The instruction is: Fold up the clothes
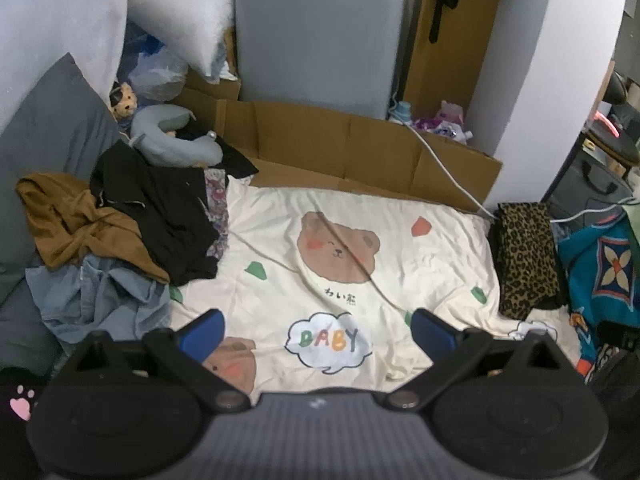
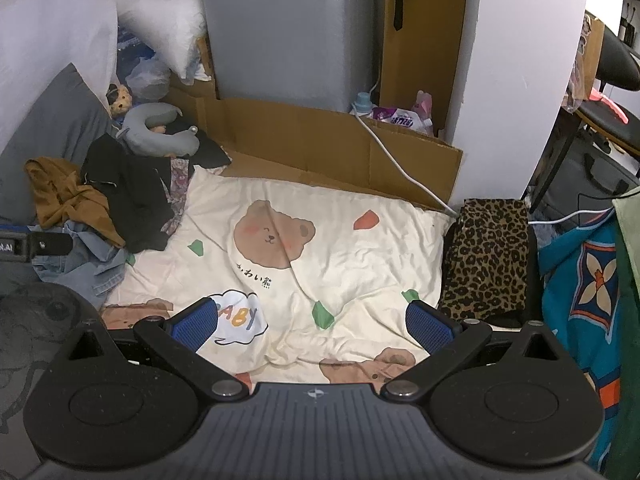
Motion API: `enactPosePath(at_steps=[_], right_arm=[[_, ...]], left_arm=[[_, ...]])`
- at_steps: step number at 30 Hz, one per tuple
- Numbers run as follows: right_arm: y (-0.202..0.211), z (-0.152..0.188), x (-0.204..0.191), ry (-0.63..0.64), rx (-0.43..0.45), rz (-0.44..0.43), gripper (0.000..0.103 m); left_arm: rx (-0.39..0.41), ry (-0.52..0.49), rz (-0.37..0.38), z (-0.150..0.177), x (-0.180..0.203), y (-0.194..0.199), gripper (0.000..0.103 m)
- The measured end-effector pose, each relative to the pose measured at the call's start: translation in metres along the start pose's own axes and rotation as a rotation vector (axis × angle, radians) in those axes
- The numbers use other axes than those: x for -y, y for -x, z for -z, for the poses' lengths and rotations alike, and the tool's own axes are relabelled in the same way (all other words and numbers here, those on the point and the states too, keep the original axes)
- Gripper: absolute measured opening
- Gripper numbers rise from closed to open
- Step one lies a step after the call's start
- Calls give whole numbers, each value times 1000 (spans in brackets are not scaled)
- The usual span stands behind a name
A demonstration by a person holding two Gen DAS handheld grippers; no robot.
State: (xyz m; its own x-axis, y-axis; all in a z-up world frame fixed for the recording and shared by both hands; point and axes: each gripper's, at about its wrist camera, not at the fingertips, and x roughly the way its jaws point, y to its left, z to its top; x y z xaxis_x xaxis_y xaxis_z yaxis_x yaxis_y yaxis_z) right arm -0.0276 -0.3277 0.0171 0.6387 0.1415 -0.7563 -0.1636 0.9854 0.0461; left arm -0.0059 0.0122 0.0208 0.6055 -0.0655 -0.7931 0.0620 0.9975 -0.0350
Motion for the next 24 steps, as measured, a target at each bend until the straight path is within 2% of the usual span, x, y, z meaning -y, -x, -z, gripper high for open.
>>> enactPosePath(at_steps=[12,24], right_arm=[[-1,-14,-7,-14,45,0,103],[-7,-14,-12,-34,74,3,103]], left_arm=[[7,8,-21,-11,-22,3,101],[0,14,-36,-14,-44,-4,100]])
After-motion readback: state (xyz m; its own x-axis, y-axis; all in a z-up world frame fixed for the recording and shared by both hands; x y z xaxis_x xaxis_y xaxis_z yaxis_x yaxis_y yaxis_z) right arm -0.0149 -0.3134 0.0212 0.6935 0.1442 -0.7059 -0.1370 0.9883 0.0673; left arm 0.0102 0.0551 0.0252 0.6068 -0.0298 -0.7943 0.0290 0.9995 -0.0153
